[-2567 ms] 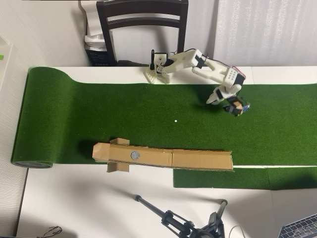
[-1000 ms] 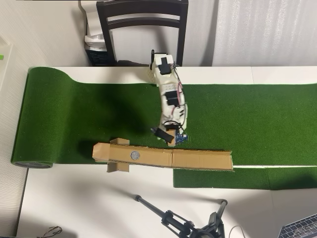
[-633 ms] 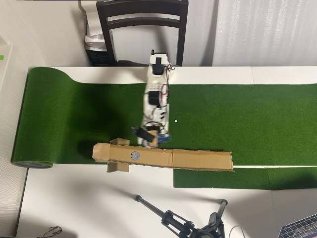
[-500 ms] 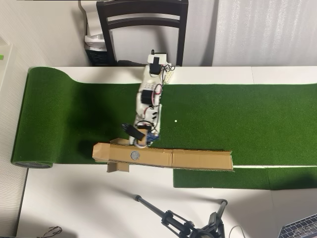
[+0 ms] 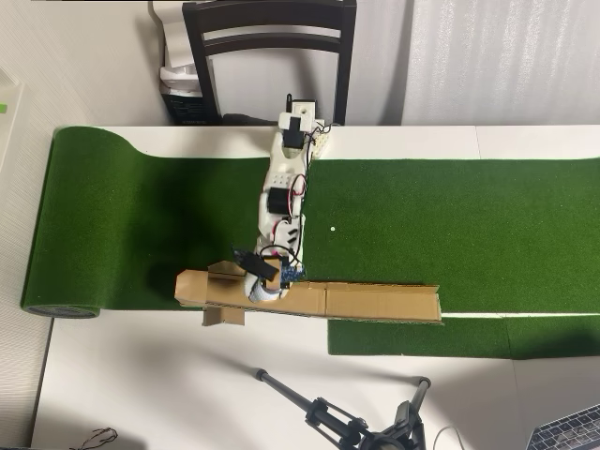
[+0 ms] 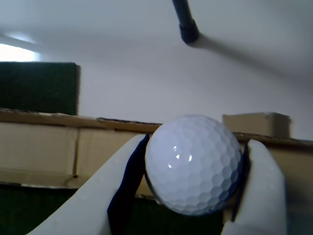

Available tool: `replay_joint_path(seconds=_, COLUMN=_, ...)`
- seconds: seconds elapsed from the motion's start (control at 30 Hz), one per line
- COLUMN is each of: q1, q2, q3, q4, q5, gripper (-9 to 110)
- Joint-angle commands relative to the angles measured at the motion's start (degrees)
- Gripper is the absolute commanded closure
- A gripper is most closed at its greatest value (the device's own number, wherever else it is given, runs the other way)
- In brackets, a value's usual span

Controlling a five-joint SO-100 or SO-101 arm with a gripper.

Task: Pick up the golf ball and place it on the gray mark at the back.

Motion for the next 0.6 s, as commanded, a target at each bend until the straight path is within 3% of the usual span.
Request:
replay_joint_path(seconds=0.0, q1=-0.35, q2=1.32, q3=-5.71, q4=-2.55, q5=-0.62, gripper=72)
replay_joint_path(seconds=0.57, q1=-0.35, q2=-2.99, q3=-5.27, q4=1.93, q5=-7.91, gripper=72)
